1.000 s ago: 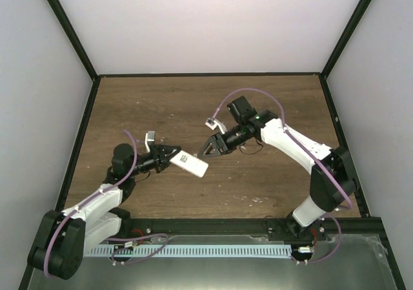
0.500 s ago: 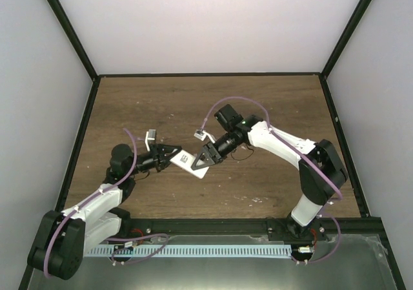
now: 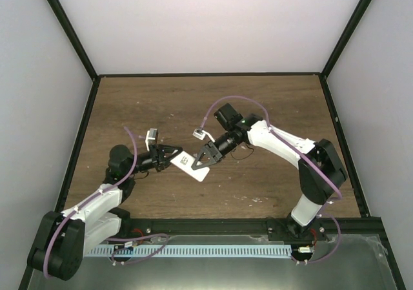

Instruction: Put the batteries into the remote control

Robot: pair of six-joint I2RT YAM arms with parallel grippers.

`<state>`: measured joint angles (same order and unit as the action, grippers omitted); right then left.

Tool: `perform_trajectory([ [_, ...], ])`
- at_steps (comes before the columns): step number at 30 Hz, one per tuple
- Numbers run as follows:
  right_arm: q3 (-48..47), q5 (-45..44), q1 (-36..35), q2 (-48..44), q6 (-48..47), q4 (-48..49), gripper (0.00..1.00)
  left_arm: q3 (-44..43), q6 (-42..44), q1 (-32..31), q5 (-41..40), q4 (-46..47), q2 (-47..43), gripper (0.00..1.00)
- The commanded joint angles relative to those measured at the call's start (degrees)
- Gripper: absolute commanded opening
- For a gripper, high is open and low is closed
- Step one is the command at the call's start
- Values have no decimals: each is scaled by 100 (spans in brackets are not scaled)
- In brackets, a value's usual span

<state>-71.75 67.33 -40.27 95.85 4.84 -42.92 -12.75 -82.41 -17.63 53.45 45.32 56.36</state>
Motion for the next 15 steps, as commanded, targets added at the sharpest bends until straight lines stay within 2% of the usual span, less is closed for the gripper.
perform_trajectory([
  [1, -235, 313, -54, 73, -166, -140, 26, -88, 74, -23, 133, 369, 40, 0],
  [6, -230, 399, -98, 112, -179, -142, 22, -115, 184, -21, 130, 451, 33, 0],
  [9, -259, 442, -134, 159, -189, -144, 18, -88, 234, -21, 55, 465, 1, 5],
  [15, -272, 409, -143, 188, -172, -109, 10, 25, 229, -20, -54, 529, -9, 24],
])
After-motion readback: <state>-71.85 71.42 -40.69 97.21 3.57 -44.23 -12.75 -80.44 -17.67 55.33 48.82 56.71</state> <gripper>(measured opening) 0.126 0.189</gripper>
